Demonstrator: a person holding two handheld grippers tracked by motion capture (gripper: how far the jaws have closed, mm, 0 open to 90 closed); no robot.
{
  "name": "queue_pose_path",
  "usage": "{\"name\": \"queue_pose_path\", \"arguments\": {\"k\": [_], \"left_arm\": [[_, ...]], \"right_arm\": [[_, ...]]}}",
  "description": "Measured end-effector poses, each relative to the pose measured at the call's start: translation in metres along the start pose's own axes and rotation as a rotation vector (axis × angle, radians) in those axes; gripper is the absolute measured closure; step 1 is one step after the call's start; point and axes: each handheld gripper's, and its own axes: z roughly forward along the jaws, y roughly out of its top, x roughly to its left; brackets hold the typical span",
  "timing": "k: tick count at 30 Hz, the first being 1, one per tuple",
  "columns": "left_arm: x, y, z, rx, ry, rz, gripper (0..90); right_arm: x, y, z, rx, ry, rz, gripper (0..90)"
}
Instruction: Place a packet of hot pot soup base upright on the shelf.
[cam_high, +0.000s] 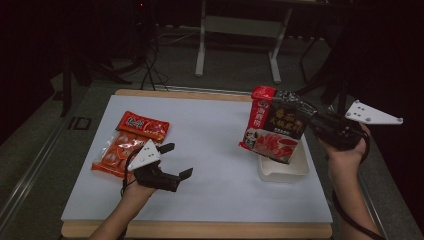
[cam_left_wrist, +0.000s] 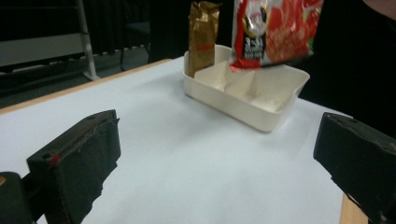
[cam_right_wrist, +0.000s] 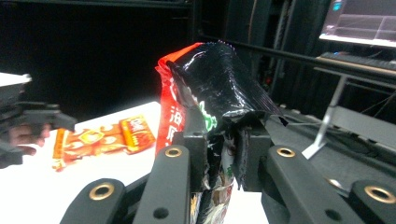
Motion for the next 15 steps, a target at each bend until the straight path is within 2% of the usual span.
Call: {"name": "queue_pose_path", "arguments": {"k": [4, 7, 11, 15], "left_arm": [[-0.003, -0.01, -0.006, 0.019, -0.01, -0.01, 1.3], [-0.004, -0.017, -0.012, 0.022, -0.007, -0.02, 1.3], [-0.005, -0.025, -0.019, 0.02, 0.005, -0.031, 1.3], [-0.006, -0.034, -0.021, 0.031, 0.003, -0.035, 1.3]], "right_arm": [[-0.011, -0.005, -0.006, -0.027, -0.053, -0.007, 77.0], [-0.022, -0.008, -0.009, -0.026, -0.062, 0.006, 76.9], [-0.035, -0.013, -0.011, 0.002, -0.094, 0.02, 76.9], [-0.044, -0.019, -0.011, 0.021, -0.136, -0.002, 76.9]]}}
